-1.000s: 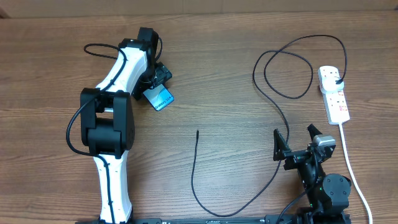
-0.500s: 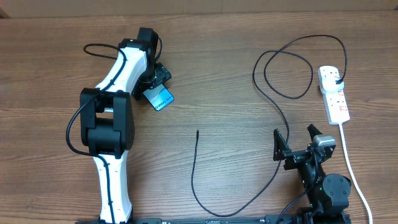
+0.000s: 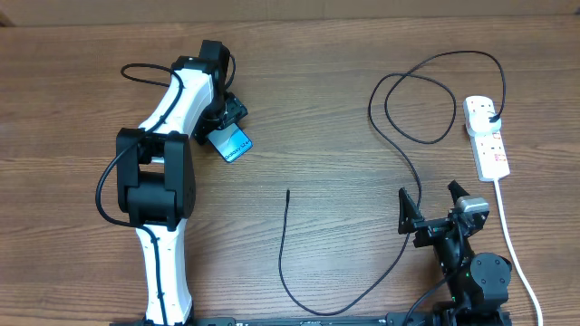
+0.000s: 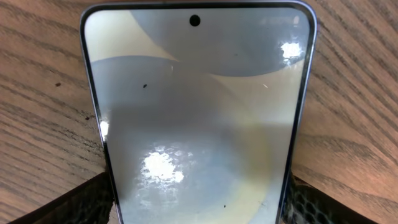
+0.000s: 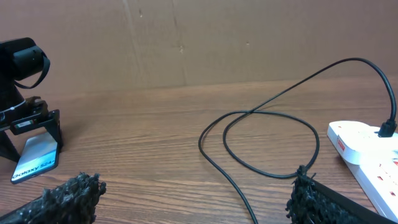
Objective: Plug charger to phone and switch on socket
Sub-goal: 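Close the left gripper on the phone's bottom edge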
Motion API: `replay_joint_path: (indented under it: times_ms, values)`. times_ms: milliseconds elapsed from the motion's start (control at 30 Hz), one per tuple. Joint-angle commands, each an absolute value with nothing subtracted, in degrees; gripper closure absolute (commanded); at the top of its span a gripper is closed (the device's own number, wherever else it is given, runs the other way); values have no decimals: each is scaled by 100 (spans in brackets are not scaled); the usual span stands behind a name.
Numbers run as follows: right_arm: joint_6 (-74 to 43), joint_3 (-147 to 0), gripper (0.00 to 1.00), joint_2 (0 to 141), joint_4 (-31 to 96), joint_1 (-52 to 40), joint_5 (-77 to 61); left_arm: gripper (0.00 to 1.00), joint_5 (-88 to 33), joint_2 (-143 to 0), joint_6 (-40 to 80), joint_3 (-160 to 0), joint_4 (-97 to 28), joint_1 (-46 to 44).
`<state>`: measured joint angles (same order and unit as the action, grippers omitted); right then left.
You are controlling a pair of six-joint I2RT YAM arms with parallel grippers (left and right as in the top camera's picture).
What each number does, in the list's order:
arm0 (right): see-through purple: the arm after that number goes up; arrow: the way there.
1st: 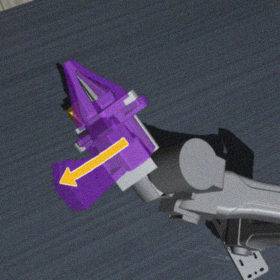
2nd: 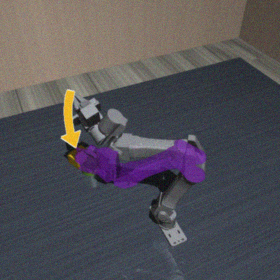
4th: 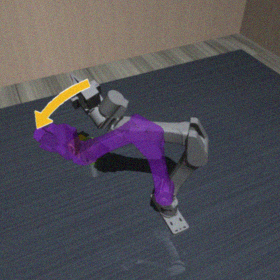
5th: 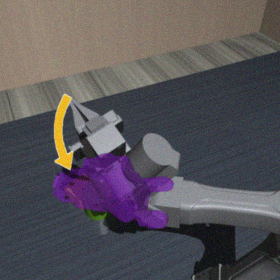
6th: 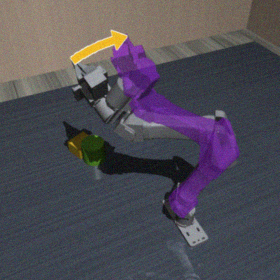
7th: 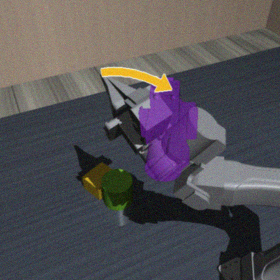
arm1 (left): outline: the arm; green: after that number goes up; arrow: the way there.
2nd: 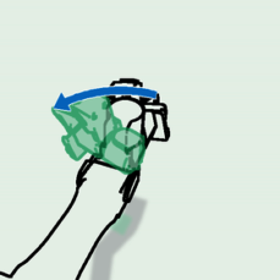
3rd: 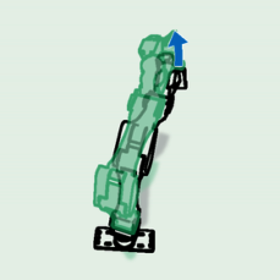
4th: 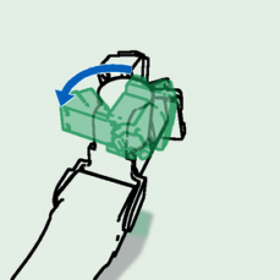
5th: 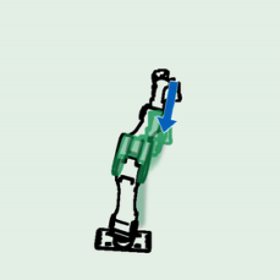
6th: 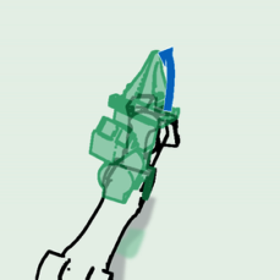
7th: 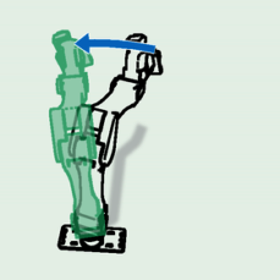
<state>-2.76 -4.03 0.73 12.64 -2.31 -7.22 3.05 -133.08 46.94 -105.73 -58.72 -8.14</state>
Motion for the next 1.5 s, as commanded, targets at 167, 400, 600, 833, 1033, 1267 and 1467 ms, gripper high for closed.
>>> replay_joint_path:
  times_ms: [167,400,600,833,1033,1267,1467]
  values:
    - [-281,-375,0,16,1229,-257,-690,15,211,-13469,4713,-10422,-5863,-790]
    - [-281,-375,0,16,1229,-257,-690,21,211,-13469,4711,-10422,-5861,-790]
    - [-281,-375,0,16,1229,-257,-690,24,211,-13469,4713,-10422,-5863,-790]
    - [-281,-375,0,16,1229,-257,-690,27,211,-13469,4713,-10422,-5863,-790]
    - [-281,-375,0,16,1229,-257,-690,34,211,-13469,4713,-10422,-5861,-790]
    - [-281,-375,0,16,1229,-257,-690,51,213,-13469,4711,-10422,-5861,-790]
    - [-281,-375,0,16,1229,-257,-690,85,211,-13469,4711,-10422,-5863,-790]
